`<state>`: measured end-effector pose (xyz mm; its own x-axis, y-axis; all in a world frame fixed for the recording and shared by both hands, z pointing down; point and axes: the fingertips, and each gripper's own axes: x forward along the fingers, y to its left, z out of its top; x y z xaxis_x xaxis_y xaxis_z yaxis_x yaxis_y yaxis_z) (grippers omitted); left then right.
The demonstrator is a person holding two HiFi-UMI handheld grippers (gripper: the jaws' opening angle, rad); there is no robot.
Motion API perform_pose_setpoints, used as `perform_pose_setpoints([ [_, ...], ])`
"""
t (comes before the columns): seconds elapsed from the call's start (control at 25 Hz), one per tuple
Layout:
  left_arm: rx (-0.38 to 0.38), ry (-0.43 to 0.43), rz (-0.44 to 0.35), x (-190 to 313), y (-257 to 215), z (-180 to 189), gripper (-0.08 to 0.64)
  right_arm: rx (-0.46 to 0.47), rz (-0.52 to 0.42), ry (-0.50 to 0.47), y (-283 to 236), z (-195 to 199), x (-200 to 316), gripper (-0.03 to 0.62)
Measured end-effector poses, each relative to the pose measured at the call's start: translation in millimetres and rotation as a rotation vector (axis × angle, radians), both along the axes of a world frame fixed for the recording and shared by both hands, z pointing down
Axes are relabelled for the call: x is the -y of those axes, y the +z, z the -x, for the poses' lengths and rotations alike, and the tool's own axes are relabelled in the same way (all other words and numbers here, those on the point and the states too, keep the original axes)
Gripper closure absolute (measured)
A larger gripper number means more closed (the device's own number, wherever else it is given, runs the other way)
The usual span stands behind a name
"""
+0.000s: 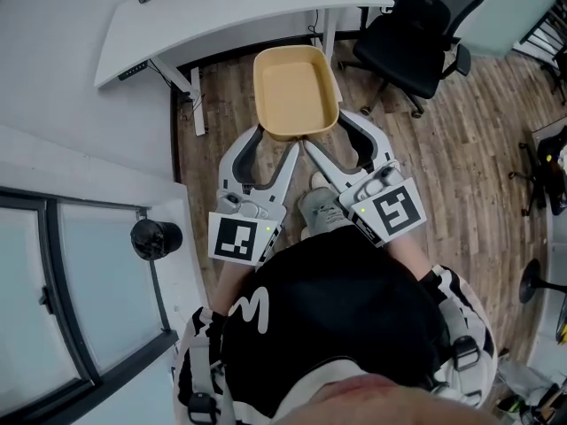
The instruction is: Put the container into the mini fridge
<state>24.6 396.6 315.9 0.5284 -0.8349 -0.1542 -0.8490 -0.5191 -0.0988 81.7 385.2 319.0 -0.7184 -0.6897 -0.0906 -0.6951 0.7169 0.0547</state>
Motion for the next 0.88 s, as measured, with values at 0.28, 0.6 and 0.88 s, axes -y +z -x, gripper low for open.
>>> perform_pose_setpoints([
  [0.28, 0.0, -0.016, -0.001, 12, 0, 3, 0.342, 0.011, -0.003, -0.012, -1, 2, 13, 0.339],
  [0.6, 0.012, -0.022, -0.002, 39, 0, 1, 0.342, 0.025, 0.0, -0.02, 1, 1, 41, 0.339],
  [0.88, 0.02, -0.031, -0.007, 76, -3, -2, 0.342, 0.015, 0.009, -0.032, -1, -2, 78, 0.339],
])
